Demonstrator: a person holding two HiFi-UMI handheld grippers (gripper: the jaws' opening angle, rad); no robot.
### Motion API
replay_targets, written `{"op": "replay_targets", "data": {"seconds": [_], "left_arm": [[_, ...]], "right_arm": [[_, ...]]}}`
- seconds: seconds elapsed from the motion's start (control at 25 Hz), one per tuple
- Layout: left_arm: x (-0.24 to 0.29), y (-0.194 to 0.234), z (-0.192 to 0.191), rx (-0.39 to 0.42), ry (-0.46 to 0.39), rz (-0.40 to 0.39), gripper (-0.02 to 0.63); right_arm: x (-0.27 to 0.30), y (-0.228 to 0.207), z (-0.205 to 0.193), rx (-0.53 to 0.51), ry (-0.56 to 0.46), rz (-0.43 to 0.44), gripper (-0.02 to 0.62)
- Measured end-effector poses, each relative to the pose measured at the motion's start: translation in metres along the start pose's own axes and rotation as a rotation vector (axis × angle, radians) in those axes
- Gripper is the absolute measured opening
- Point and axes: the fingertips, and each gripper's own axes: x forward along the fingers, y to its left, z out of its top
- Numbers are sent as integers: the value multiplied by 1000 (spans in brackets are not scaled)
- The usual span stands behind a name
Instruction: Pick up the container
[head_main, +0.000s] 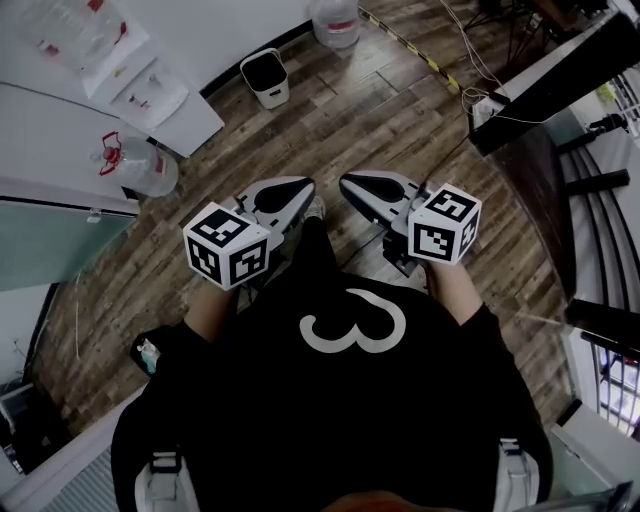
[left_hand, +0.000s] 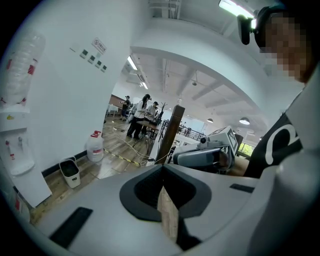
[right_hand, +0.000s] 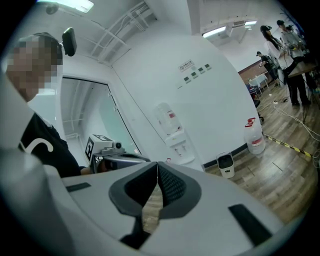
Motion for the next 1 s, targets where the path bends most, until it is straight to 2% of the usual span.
{"op": "replay_targets", "data": {"seconds": [0.24,0.6,0.68,0.84,1.0], "left_arm": [[39,48,17,-30,20,-16,15],[107,164,75,-54,46,-39,15],[119,196,88,-66,45,-37,15],[135,255,108,-151,29,-35,15],[141,295,131,-153,25,-7,15]], "right_arm": [[22,-55,18,33,10,-16,23],[95,-163,73,81,60,-26,25],[117,-188,87,78,83,-25,25],[160,-228,119,55,115,-11,25],[188,-249,152,21,116,12,25]]}}
